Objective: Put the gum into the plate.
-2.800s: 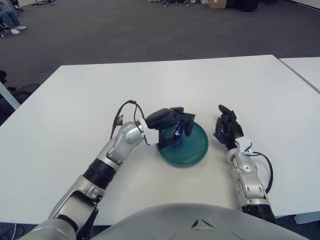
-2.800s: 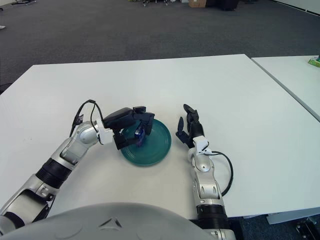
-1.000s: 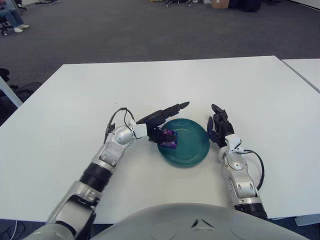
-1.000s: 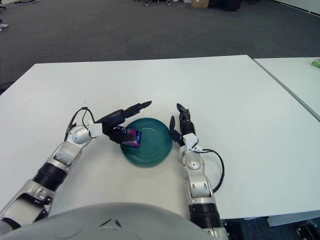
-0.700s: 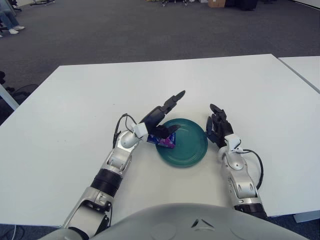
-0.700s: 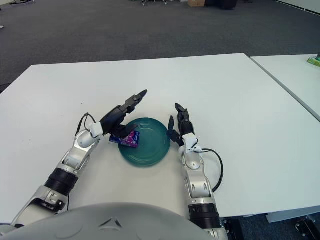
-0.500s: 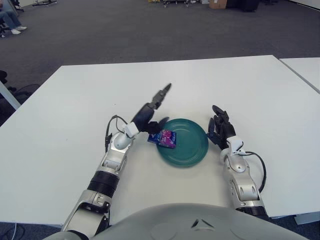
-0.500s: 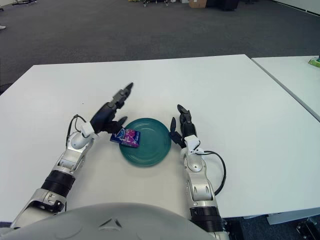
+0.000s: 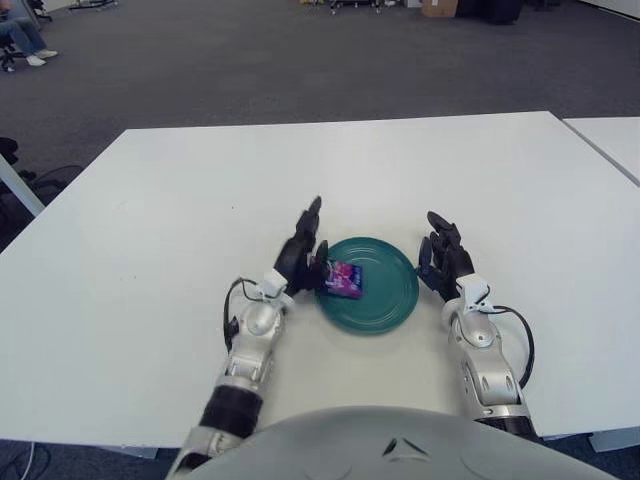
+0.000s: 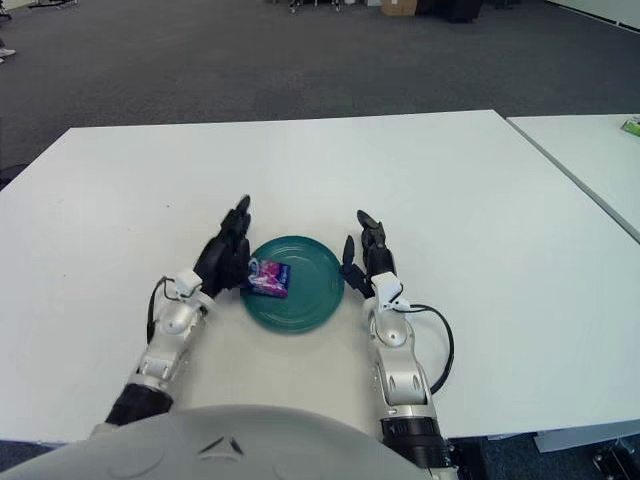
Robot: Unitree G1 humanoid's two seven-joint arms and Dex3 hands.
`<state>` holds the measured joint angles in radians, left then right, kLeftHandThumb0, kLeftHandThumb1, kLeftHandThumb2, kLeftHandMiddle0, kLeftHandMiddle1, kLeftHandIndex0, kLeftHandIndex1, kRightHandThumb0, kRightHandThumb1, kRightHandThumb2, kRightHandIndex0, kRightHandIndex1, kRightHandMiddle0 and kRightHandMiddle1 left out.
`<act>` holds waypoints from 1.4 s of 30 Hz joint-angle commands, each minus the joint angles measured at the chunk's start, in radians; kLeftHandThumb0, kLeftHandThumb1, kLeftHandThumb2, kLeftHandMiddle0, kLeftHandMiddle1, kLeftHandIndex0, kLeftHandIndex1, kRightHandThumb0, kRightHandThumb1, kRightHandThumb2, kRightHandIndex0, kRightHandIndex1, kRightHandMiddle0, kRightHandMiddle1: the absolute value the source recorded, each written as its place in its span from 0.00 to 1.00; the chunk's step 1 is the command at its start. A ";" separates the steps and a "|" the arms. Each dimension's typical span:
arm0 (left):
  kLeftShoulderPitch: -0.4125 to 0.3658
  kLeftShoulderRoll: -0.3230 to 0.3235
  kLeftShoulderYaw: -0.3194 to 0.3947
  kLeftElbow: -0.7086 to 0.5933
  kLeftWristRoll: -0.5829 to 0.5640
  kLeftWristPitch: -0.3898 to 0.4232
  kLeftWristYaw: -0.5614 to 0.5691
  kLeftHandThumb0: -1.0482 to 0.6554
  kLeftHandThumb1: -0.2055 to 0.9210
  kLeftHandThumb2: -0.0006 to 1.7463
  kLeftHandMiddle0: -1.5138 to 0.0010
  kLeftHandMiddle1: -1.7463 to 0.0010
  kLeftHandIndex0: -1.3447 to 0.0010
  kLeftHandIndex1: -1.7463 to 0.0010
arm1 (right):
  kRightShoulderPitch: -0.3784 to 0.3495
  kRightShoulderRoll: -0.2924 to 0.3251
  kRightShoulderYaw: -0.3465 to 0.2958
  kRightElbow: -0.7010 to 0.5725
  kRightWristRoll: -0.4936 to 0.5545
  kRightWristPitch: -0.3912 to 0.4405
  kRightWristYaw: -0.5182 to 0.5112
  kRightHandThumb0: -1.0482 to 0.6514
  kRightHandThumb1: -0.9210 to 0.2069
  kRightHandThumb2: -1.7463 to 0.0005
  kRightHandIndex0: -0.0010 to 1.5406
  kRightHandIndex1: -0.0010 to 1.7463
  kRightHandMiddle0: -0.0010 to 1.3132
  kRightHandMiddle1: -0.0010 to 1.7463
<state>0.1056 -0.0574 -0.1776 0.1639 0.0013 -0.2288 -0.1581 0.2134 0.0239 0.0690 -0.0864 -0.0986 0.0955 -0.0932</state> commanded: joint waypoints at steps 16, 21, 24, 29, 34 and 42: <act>0.276 -0.115 0.070 -0.105 -0.102 -0.053 0.210 0.05 1.00 0.55 0.70 0.94 0.91 0.43 | 0.089 0.001 0.001 -0.032 -0.037 -0.054 -0.037 0.19 0.00 0.47 0.09 0.00 0.00 0.24; 0.300 -0.108 0.084 -0.112 -0.144 -0.056 0.211 0.05 1.00 0.55 0.70 0.94 0.92 0.43 | 0.101 0.006 0.004 -0.022 -0.039 -0.066 -0.041 0.20 0.00 0.47 0.08 0.00 0.00 0.24; 0.317 -0.100 0.087 -0.115 -0.148 -0.082 0.210 0.05 1.00 0.54 0.69 0.95 0.92 0.43 | 0.107 0.010 0.009 -0.020 -0.042 -0.062 -0.044 0.21 0.00 0.47 0.08 0.00 0.00 0.24; 0.333 -0.086 0.085 -0.115 -0.144 -0.111 0.199 0.04 1.00 0.53 0.70 0.95 0.90 0.43 | 0.114 0.012 0.013 -0.026 -0.042 -0.046 -0.041 0.21 0.00 0.47 0.08 0.00 0.00 0.23; 0.345 -0.082 0.084 -0.117 -0.154 -0.123 0.182 0.03 1.00 0.53 0.71 0.96 0.92 0.44 | 0.120 0.012 0.018 -0.032 -0.041 -0.031 -0.038 0.21 0.00 0.47 0.08 0.00 0.00 0.22; 0.329 -0.085 0.091 -0.101 -0.158 -0.116 0.178 0.04 1.00 0.54 0.73 0.97 0.96 0.46 | 0.116 0.014 0.019 -0.027 -0.033 -0.019 -0.033 0.21 0.00 0.47 0.09 0.00 0.00 0.22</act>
<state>0.4259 -0.1233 -0.0942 0.0217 -0.1493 -0.3810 0.0183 0.3121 0.0334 0.0874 -0.1368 -0.1348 0.0250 -0.1332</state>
